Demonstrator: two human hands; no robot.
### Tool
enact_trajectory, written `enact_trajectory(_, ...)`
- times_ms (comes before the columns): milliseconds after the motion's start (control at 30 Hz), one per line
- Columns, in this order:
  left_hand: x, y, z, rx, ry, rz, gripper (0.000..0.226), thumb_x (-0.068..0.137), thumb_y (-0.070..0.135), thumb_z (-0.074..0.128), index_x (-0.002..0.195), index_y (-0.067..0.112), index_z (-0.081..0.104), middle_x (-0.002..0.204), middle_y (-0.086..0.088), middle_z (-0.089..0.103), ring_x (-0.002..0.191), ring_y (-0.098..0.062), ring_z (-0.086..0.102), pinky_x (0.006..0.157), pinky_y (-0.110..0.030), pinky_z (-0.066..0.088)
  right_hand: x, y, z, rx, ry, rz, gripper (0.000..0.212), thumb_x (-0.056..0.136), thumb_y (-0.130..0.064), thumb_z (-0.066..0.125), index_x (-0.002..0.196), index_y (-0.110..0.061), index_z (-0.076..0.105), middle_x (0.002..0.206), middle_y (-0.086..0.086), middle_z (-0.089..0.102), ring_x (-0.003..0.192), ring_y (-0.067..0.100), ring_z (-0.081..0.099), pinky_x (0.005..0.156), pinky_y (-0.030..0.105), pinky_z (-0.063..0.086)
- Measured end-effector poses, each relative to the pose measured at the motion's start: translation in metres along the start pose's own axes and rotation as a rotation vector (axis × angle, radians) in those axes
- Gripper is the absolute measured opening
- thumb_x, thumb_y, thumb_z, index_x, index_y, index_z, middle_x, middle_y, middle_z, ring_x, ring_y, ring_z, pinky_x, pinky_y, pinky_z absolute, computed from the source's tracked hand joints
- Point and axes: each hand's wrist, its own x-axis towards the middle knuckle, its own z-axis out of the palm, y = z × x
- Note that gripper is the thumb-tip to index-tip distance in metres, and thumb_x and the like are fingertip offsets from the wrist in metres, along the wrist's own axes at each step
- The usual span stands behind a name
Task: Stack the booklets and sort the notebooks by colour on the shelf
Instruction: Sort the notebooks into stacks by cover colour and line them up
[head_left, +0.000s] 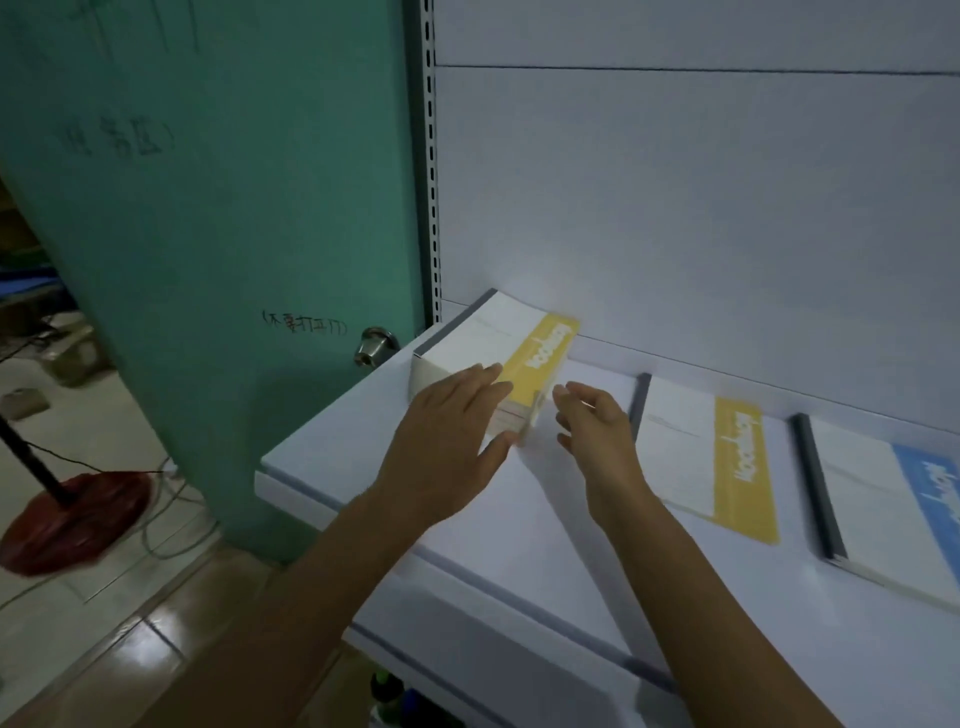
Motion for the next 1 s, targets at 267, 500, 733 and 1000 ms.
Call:
enact_trajectory(267, 0.039, -0.017, 0.020, 0.142, -0.097, 0.096, 0.064, 0.091, 0.065, 0.027, 0.129, 0.022, 0.055, 0.133, 0.000, 0.057, 0.124, -0.016, 0.049, 0.114, -0.047, 0.015, 0.033, 0.001, 0.005, 0.190, -0.023, 0.132, 0.030, 0.090, -0.038, 0.062, 0.109, -0.014, 0.066, 0.105, 0.007, 0.072, 0.099, 0.024, 0.067, 0.087, 0.039, 0.054)
enact_trajectory(500, 0.071, -0.063, -0.002, -0.437, 0.172, -0.010, 0.025, 0.092, 0.044, 0.051, 0.098, 0.026, 0.069, 0.093, 0.012, 0.070, 0.087, -0.008, 0.059, 0.074, -0.028, 0.046, 0.028, -0.003, 0.012, 0.106, 0.151, 0.098, 0.008, 0.088, -0.019, 0.065, 0.096, -0.020, 0.067, 0.082, -0.003, 0.074, 0.070, 0.014, 0.071, 0.052, 0.025, 0.054)
enact_trajectory(733, 0.112, -0.122, 0.023, -0.405, -0.390, -0.170, 0.075, 0.093, 0.050, 0.045, 0.149, 0.009, 0.015, 0.156, -0.009, 0.020, 0.142, -0.026, 0.019, 0.111, -0.048, 0.028, -0.019, -0.005, 0.031, 0.164, 0.382, 0.014, 0.011, 0.092, -0.014, 0.060, 0.093, -0.022, 0.067, 0.081, -0.005, 0.075, 0.073, 0.014, 0.072, 0.060, 0.030, 0.055)
enact_trajectory(1000, 0.105, -0.141, 0.024, -0.574, -0.474, -0.146, 0.047, 0.095, 0.037, 0.046, 0.133, 0.010, 0.044, 0.136, -0.009, 0.050, 0.117, -0.028, 0.051, 0.095, -0.045, 0.045, -0.079, -0.003, 0.060, 0.220, 0.602, -0.009, 0.011, 0.093, -0.017, 0.058, 0.093, -0.020, 0.068, 0.091, 0.003, 0.075, 0.085, 0.025, 0.070, 0.071, 0.038, 0.056)
